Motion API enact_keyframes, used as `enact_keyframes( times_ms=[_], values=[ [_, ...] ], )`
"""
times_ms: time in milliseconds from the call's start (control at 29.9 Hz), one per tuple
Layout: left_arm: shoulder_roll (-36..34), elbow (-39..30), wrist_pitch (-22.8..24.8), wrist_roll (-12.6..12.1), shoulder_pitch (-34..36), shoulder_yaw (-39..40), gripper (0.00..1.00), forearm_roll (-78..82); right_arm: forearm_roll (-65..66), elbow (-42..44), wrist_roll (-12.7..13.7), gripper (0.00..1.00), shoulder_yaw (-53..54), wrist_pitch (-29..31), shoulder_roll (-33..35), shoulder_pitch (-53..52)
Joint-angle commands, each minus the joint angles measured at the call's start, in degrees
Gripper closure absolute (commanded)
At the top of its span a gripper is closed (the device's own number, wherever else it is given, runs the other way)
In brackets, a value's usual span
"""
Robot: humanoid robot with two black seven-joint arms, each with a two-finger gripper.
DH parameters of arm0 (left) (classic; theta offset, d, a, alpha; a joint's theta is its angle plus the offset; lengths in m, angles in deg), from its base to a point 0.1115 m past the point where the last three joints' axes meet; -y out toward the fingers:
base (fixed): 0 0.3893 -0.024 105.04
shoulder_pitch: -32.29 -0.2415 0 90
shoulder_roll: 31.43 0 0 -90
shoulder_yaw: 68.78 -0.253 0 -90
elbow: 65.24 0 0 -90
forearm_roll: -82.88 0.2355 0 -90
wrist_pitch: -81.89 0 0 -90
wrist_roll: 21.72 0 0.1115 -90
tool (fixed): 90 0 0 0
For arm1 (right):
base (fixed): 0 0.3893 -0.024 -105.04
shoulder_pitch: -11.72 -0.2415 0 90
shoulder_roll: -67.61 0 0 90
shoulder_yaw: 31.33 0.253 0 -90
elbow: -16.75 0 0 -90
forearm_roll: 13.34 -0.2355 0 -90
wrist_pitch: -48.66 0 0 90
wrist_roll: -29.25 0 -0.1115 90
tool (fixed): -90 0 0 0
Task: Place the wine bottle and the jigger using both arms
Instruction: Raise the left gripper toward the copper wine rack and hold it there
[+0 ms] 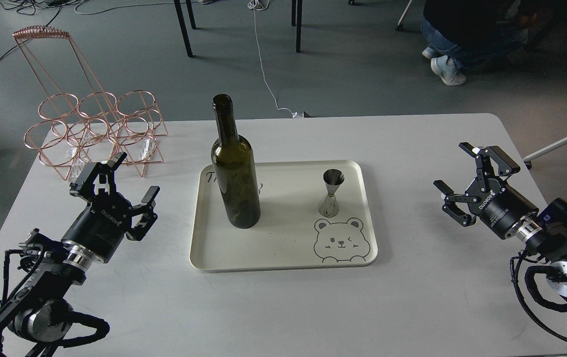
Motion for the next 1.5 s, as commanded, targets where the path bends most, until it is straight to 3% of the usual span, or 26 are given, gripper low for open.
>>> enact_keyframes(
  times_ms=[0,167,334,401,568,768,902,1002,1169,1469],
  values=[
    [0.0,-0.3,0.2,0.3,-0.3,0.0,0.02,0.0,0.0,0.0,0.0,0.0,0.4,0.0,0.3,0.1],
    [1.0,-0.1,0.4,1.1,-0.2,0.1,0.02,-0.6,0.0,-0.1,0.0,0.0,0.5,0.0,0.6,0.3],
    [0.5,3.5,0.6,9.3,0.8,1.1,0.02,-6.7,0.0,-0.1,0.0,0.0,0.6,0.0,1.1,0.2],
    [-0.7,3.8,0.6,10.7,1.4,0.9,0.02,-5.5,0.0,-0.2,0.0,0.0,0.6,0.0,1.1,0.3],
    [-5.8,0.7,1.5,10.7,1.7,0.5,0.02,0.4,0.0,-0.2,0.0,0.0,0.6,0.0,1.2,0.3],
    [-16.1,-0.7,7.0,10.7,2.2,0.9,0.02,22.4,0.6,-0.2,0.0,0.0,0.8,0.0,1.2,0.2],
    [-20.5,-6.8,6.3,10.7,2.2,1.3,0.02,32.0,0.7,-0.2,0.0,0.0,0.8,0.0,1.2,0.3],
    [-20.6,-11.0,4.9,10.7,2.3,2.4,0.02,41.0,0.7,-0.2,0.0,0.0,0.9,0.0,1.2,0.3],
    [-20.0,-12.7,-1.6,10.7,6.7,2.4,0.02,60.1,0.7,-0.2,0.0,0.0,0.9,0.0,1.2,0.3],
    [-19.1,-12.9,-2.3,10.7,6.0,2.2,0.02,61.8,5.9,-3.4,0.0,0.01,1.3,0.0,1.7,0.0]
  ],
)
